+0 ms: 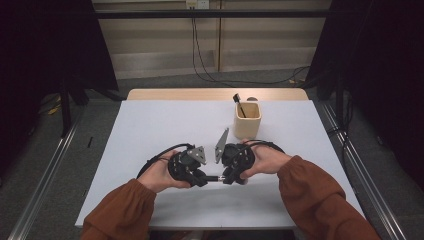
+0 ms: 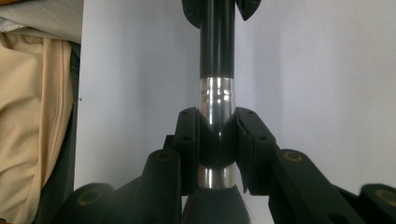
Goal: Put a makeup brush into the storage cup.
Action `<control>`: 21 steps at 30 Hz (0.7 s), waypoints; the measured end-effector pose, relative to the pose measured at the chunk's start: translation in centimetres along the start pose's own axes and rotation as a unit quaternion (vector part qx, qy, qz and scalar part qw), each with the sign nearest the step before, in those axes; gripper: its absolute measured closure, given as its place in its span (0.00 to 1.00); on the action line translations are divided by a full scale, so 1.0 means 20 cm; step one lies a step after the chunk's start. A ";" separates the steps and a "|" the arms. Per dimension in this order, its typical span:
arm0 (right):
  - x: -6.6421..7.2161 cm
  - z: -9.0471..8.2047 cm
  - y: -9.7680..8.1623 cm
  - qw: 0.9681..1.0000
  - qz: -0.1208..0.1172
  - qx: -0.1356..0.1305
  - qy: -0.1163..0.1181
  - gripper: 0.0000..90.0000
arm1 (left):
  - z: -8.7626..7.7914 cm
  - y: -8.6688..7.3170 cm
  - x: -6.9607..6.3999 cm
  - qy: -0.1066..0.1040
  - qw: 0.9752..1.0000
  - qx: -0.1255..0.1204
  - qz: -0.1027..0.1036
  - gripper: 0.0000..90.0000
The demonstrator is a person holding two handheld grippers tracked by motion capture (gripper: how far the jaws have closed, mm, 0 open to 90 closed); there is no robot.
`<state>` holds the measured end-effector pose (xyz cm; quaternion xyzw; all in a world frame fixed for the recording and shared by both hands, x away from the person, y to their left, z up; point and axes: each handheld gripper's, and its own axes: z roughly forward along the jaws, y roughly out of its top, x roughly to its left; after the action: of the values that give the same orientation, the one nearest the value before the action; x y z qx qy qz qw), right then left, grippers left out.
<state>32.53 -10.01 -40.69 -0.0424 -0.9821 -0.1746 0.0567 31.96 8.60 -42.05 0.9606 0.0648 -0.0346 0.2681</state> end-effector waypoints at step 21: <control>-0.03 0.01 -0.02 1.000 0.009 -0.028 -0.005 0.68 | 0.03 -0.02 0.00 -0.020 1.000 0.004 0.005 0.83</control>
<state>32.99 -10.41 -41.03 -0.0535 -0.9767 -0.2013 0.0522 31.91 8.52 -42.79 0.9612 0.0549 -0.0529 0.2653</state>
